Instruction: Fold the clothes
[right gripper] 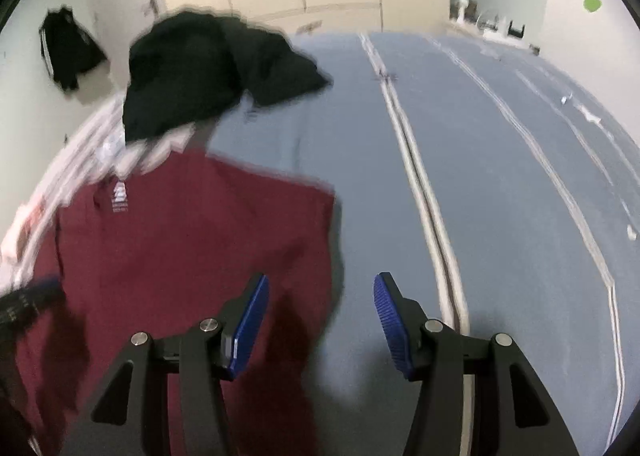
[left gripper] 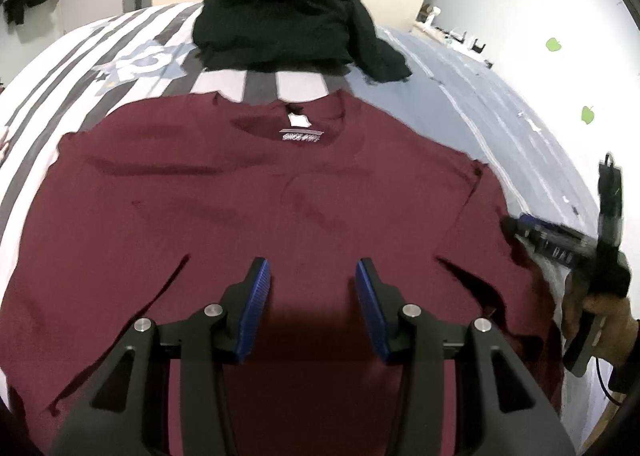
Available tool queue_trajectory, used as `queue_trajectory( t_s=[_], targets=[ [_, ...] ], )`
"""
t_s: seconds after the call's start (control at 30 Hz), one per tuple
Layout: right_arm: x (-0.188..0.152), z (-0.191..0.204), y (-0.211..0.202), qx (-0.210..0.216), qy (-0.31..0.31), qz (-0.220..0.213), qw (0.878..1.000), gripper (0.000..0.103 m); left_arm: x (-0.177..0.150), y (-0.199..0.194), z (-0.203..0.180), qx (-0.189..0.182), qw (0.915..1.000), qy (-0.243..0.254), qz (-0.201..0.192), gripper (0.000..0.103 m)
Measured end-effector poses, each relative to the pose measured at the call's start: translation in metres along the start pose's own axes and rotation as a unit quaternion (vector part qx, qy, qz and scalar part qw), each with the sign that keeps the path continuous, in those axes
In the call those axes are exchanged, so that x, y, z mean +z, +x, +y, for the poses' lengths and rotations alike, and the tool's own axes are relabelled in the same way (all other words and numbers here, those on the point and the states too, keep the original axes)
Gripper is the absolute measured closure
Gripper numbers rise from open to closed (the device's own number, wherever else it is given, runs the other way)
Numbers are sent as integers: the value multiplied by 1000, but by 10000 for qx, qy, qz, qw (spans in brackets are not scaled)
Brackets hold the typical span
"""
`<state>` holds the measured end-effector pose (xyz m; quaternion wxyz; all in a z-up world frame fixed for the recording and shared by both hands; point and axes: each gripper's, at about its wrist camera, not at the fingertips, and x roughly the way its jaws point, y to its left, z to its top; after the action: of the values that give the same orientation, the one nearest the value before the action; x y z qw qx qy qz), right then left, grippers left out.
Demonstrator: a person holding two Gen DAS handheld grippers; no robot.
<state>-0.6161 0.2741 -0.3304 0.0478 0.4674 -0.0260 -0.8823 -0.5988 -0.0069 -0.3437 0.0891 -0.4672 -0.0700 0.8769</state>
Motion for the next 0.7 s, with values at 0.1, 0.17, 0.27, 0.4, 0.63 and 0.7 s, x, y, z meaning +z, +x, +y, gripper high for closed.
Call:
queue_trajectory(
  t_s=[0.1,0.17,0.27,0.4,0.63,0.7],
  targets=[
    [-12,-8,6,46,75,34,10000,52,-3,-9,14,120,9998,-171,-15,61],
    [-8,-12,0,9,260,-4,9997,52,-6,-22,25,167,9995,-251,-73,61],
    [-9,-16,-27,15,450,-281,9986,50,-15,-47,41,293,9990,-323,-118,61],
    [-29,-26,-61,-12,585,-287,9979,50,-47,-89,65,539,9977,-403,-73,61],
    [-121,-31,-130,-107,449,75,9989,50,-142,-166,116,1273,9896,-562,362,61],
    [-152,-29,-145,-98,424,266,9987,50,-177,-193,129,1508,9847,-708,501,61]
  ],
)
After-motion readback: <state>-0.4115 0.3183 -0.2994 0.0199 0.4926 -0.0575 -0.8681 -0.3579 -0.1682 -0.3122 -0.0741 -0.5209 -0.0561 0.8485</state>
